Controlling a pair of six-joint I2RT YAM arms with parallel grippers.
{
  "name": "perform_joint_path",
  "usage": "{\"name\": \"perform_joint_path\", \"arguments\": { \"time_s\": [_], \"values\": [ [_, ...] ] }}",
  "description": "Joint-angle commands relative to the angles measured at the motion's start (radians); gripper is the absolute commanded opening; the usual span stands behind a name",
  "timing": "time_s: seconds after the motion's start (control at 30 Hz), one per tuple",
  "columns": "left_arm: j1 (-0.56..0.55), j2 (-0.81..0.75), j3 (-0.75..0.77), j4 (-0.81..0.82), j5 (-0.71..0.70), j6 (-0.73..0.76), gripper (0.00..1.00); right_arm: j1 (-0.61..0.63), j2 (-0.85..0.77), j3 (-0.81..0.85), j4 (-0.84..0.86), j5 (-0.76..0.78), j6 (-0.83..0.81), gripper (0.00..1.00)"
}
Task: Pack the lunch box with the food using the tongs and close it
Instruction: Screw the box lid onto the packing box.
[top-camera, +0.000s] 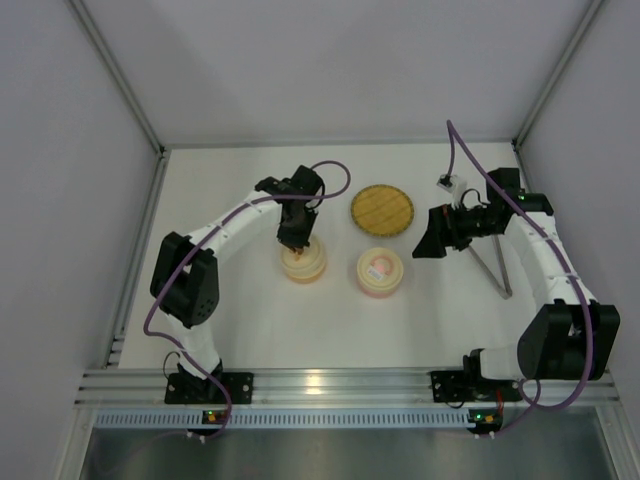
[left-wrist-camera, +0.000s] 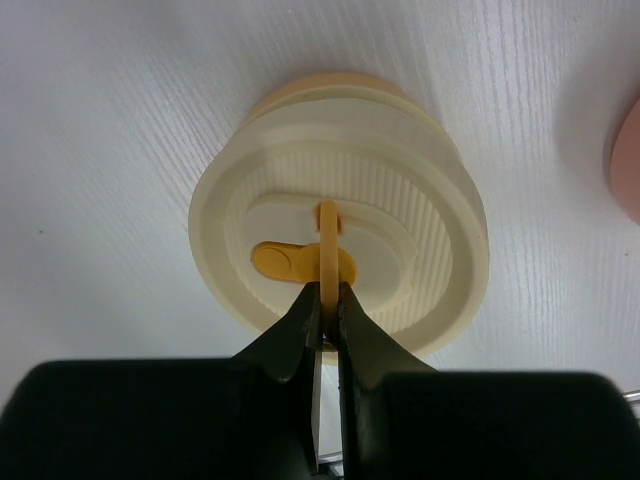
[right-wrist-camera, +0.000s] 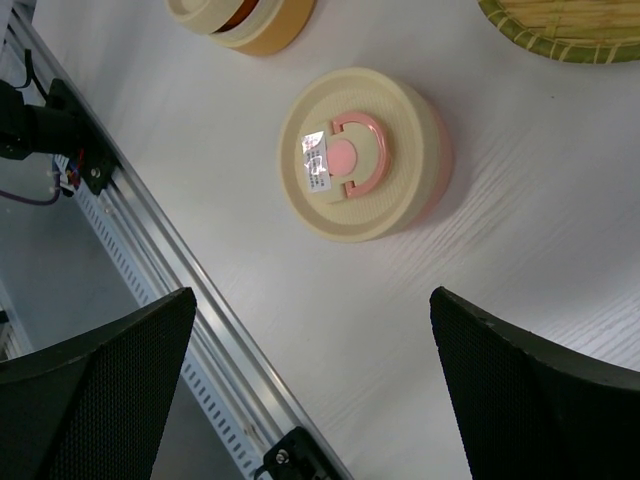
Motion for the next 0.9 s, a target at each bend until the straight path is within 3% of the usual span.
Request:
{"name": "perform_joint_path", "arguments": {
  "time_s": [0.0,0.23,0.6,0.87],
  "values": [
    [-0.011,-0.048,0.007,0.006,0.003,-0.002,0.0,-0.021,0.002,-0.003,0.051,-0.042,-0.002,0.99],
    [-0.013,-0.053,0.007,0.002,-0.112,-0.007,0.0,-0.021,0.0,-0.009,0.057,-0.043,0.004,1.0],
    [-0.033,-0.058,0.028,-0.015,-0.103,0.012,0.0,-0.021,-0.001,-0.012,0.057,-0.042,0.002,0.99],
    [-0.1,-0.059,0.051,-0.029,-0.193,0.025,0.0,-0.021,0.0,-0.017,0.062,-0.047,0.004,0.99]
  ]
}}
